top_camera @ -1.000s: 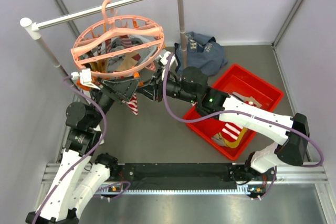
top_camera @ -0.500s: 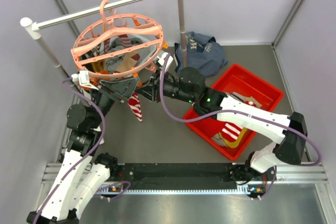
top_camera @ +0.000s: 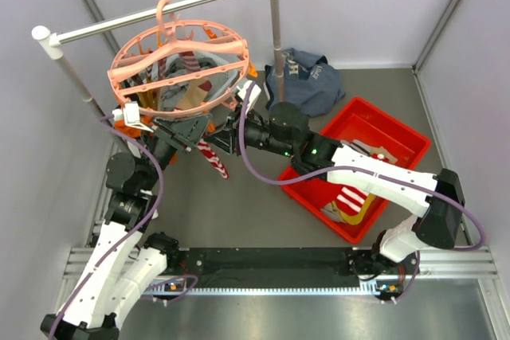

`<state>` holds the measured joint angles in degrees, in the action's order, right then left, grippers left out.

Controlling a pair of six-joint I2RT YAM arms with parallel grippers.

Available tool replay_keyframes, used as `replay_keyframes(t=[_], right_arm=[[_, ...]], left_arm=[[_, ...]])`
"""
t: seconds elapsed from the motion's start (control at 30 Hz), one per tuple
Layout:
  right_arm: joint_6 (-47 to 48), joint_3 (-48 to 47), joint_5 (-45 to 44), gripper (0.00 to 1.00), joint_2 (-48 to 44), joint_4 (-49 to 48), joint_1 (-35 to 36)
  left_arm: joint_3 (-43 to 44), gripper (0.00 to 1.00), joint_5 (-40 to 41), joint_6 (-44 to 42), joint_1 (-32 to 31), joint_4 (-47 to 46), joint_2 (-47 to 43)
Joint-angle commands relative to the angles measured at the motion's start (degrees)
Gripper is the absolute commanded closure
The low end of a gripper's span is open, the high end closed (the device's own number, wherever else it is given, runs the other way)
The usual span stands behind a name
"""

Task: Clip the socks to the hanger
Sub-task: Open the clamp at the hanger.

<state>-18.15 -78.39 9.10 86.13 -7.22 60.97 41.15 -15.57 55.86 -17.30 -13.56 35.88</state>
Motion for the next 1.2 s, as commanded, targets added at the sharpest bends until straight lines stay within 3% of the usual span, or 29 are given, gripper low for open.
replay_keyframes(t=[0.0,0.23,0.47,0.63,0.83,0.93,1.07,1.17], right_arm=[[-0.5,-0.9,1.8,1.0,-0.5,-3.1,0.2],[-0.4,-0.6,1.1,1.0,-1.6,-2.2,0.2],[1.2,1.2,-4.5,0.63,-6.2,4.3,0.1],[2.5,4.6,-12.5,0.46,-13.3,12.6,-0.2],[2.8,9.6,-22.7,0.41,-22.3,24.3,-0.7],[3.7,11.5,-22.2,0.41,-25.6,25.5,-0.9],[5.1,15.8,-19.7,0.41,-28.1,20.2,-0.8],[6.6,19.4,-14.2,0.41,-27.5,9.2,-0.9]], left_arm=[[1.2,0.62,-0.6,-1.6,0.1,-4.2,0.6],[0.5,0.85,-0.5,-2.1,0.1,-5.2,0.9],[-0.2,0.89,0.7,-4.5,0.1,-4.3,0.9],[-0.4,0.89,1.0,-5.4,0.1,-4.3,1.3],[-0.2,0.89,0.6,-5.8,0.1,-5.1,2.3],[-0.1,0.89,0.8,-5.8,0.1,-5.2,2.7],[0.5,0.89,0.8,-5.8,0.1,-4.5,3.4],[1.7,0.89,1.3,-5.7,0.1,-2.4,3.8]])
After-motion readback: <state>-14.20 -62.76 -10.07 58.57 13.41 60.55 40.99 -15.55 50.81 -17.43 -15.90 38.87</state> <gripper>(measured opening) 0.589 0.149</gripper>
